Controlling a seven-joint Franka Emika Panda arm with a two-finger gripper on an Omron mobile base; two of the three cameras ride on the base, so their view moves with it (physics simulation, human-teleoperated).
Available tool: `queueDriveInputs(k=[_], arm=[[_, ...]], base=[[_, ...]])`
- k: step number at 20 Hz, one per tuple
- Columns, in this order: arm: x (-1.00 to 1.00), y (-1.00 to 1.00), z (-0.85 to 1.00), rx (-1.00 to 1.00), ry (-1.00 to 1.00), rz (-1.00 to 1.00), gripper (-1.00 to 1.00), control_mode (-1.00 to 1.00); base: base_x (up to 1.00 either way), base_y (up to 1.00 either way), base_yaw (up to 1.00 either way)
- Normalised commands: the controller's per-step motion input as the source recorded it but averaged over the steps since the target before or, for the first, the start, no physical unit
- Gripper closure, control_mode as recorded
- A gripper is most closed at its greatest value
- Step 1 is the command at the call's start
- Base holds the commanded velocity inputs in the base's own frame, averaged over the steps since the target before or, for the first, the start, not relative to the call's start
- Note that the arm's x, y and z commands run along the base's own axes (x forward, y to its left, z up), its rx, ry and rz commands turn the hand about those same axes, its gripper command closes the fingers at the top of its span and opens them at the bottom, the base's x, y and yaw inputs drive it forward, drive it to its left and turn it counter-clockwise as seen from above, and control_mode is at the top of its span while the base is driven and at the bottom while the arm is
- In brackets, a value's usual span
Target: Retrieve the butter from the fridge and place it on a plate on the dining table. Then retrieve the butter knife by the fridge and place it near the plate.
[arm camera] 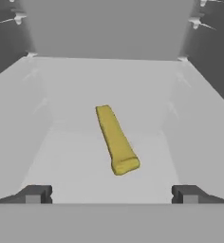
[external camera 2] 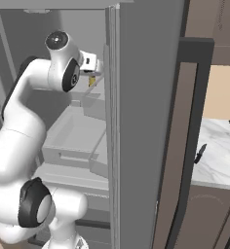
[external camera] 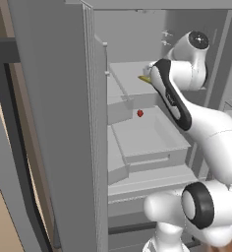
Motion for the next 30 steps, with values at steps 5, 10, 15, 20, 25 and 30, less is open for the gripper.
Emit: queueDriveInputs(k=[5, 10, 15, 20, 25, 30], arm=[[0.45, 0.0, -0.09, 0.0, 0.0, 0.0, -1.0, -1.0], [0.58, 0.0, -0.19, 0.0, 0.04, 0.0, -1.0, -1.0], [0.5, 0.0, -0.18, 0.0, 0.05, 0.0, -1.0, -1.0], [0.13, 0.0, -0.08, 0.0, 0.11, 0.0, -1.0, -1.0], [0.0, 0.0, 0.0, 0.0, 0.06, 0.0, -1.0, -1.0], [0.0, 0.06, -0.16, 0.0, 0.02, 0.03, -1.0, -1.0]], base=[[0.0, 0.0, 0.0], [0.0, 0.0, 0.0], [0.0, 0.0, 0.0], [0.0, 0.0, 0.0], [0.0, 0.0, 0.0], [0.0, 0.0, 0.0]])
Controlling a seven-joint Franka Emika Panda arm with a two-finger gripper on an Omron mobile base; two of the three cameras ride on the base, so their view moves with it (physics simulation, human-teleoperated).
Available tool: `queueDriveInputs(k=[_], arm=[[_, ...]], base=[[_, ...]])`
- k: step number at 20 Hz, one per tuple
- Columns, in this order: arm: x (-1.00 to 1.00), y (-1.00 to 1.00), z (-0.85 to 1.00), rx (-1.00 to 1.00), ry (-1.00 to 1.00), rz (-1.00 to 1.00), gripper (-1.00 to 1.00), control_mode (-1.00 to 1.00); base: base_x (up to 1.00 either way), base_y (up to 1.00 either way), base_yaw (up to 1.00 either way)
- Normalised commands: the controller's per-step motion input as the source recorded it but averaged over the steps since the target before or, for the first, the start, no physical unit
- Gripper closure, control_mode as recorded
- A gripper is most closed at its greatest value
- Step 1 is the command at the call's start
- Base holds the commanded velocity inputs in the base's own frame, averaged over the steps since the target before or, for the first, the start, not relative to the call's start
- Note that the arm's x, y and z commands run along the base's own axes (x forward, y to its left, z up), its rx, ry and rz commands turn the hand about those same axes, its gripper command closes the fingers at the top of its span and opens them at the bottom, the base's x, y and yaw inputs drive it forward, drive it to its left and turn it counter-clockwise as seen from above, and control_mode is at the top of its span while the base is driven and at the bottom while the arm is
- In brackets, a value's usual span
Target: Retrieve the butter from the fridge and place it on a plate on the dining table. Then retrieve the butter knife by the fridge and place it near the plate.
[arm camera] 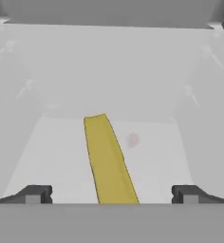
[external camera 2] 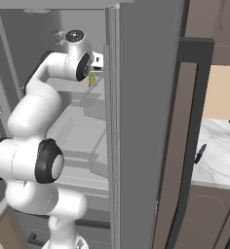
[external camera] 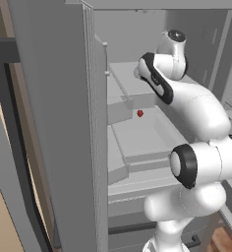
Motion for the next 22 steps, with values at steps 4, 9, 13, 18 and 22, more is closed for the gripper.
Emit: queueDriveInputs(k=[4, 9, 13, 18, 22], arm=[[0.0, 0.14, -0.27, 0.0, 0.05, 0.02, -1.0, -1.0], [0.0, 0.01, -0.3, -0.03, 0.01, 0.01, -1.0, -1.0], [0.1, -0.26, -0.14, 0.0, 0.0, 0.01, -1.0, -1.0], [0.08, -0.23, -0.02, 0.0, 0.0, 0.02, -1.0, -1.0], [0.09, -0.08, -0.16, 0.0, 0.01, 0.03, -1.0, -1.0]], base=[[0.0, 0.0, 0.0], [0.0, 0.0, 0.0], [0.0, 0.0, 0.0], [0.0, 0.0, 0.0], [0.0, 0.0, 0.0]])
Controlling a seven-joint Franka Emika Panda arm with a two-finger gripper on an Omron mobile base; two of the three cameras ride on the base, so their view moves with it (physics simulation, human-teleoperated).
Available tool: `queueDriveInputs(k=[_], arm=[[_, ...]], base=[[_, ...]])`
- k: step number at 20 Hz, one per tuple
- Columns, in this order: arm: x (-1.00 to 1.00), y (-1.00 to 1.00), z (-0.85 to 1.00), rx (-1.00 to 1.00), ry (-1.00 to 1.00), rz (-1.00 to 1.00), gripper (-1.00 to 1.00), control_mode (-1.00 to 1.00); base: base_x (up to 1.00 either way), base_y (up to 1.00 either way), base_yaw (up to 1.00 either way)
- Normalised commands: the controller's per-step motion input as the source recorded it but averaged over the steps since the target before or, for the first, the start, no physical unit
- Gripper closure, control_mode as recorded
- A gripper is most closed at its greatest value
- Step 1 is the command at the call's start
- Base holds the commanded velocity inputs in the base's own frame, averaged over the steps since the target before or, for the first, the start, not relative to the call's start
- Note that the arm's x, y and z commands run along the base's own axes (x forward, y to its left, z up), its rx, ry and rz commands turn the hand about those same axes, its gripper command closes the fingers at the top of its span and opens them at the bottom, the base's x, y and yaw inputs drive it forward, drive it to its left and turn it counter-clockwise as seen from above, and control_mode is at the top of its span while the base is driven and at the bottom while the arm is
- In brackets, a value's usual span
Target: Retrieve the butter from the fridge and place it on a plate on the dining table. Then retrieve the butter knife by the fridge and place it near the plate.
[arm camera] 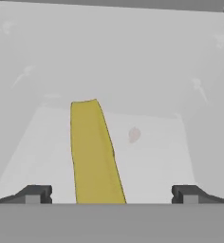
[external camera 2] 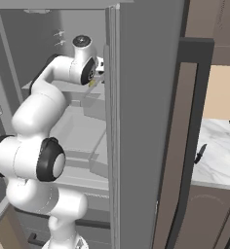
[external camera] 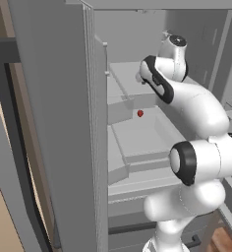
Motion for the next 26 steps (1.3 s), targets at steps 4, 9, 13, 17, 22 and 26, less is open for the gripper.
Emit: queueDriveInputs(k=[4, 9, 13, 17, 22, 26], arm=[[0.0, 0.08, -0.24, 0.0, 0.05, 0.03, -1.0, -1.0], [0.0, 0.05, -0.15, 0.0, 0.01, 0.03, -1.0, -1.0], [0.0, 0.02, -0.02, 0.0, 0.0, 0.01, 1.0, -1.0], [0.0, 0.06, -0.01, 0.0, 0.0, 0.0, 1.0, -1.0], [0.0, 0.01, 0.0, 0.0, 0.0, 0.0, 1.0, -1.0], [0.0, 0.0, -0.01, 0.0, 0.02, 0.0, 1.0, -1.0]], base=[[0.0, 0.0, 0.0], [0.0, 0.0, 0.0], [0.0, 0.0, 0.0], [0.0, 0.0, 0.0], [0.0, 0.0, 0.0], [0.0, 0.0, 0.0]])
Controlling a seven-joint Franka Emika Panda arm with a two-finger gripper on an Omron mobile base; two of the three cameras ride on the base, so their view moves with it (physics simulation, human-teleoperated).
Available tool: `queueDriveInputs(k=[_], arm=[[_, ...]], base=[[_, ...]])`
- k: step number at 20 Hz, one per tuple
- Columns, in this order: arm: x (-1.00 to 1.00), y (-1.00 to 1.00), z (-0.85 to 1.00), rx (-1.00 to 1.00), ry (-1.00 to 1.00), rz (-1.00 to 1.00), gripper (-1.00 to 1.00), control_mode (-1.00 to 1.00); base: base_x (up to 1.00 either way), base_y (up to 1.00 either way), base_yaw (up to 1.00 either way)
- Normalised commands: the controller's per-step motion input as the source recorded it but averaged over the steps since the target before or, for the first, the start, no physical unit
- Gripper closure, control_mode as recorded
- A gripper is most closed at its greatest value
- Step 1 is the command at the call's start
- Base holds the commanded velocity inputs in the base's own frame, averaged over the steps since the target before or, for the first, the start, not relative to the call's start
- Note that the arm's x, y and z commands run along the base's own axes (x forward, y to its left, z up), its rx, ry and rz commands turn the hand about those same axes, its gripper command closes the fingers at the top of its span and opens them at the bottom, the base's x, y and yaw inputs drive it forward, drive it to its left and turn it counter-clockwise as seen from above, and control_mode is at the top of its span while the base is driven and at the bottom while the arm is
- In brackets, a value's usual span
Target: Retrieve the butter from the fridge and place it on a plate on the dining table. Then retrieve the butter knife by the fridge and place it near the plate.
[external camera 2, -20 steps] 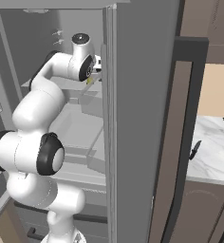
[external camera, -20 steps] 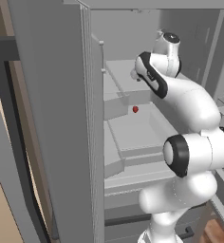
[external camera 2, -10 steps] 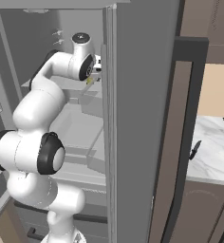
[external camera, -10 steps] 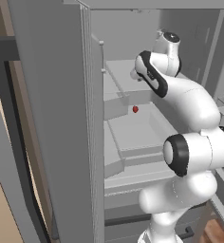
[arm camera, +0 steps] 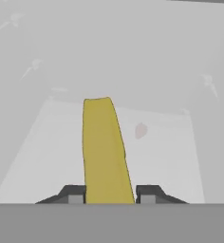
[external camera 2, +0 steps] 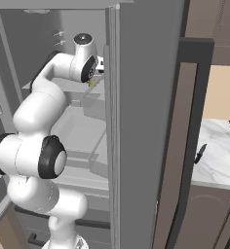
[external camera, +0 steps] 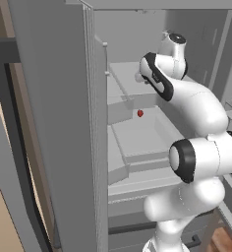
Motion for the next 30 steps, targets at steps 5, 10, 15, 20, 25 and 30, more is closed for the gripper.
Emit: queueDriveInputs(k=[5, 10, 15, 20, 25, 30], arm=[[0.02, 0.01, 0.0, 0.0, 0.0, -0.01, 1.0, -1.0], [-0.02, 0.18, 0.04, 0.0, 0.0, -0.25, 1.0, -1.0], [0.0, 0.04, 0.18, 0.01, 0.0, -0.37, 1.0, -1.0], [-0.32, 0.0, 0.25, 0.04, 0.0, -0.25, 1.0, -1.0], [-0.77, 0.0, 0.0, 0.03, -0.06, -0.03, 1.0, -1.0], [-0.87, 0.0, 0.0, 0.0, -0.12, 0.0, 1.0, -1.0]], base=[[0.0, 0.0, 0.0], [0.0, 0.0, 0.0], [0.0, 0.0, 0.0], [0.0, 0.0, 0.0], [0.0, 0.0, 0.0], [0.0, 0.0, 0.0]])
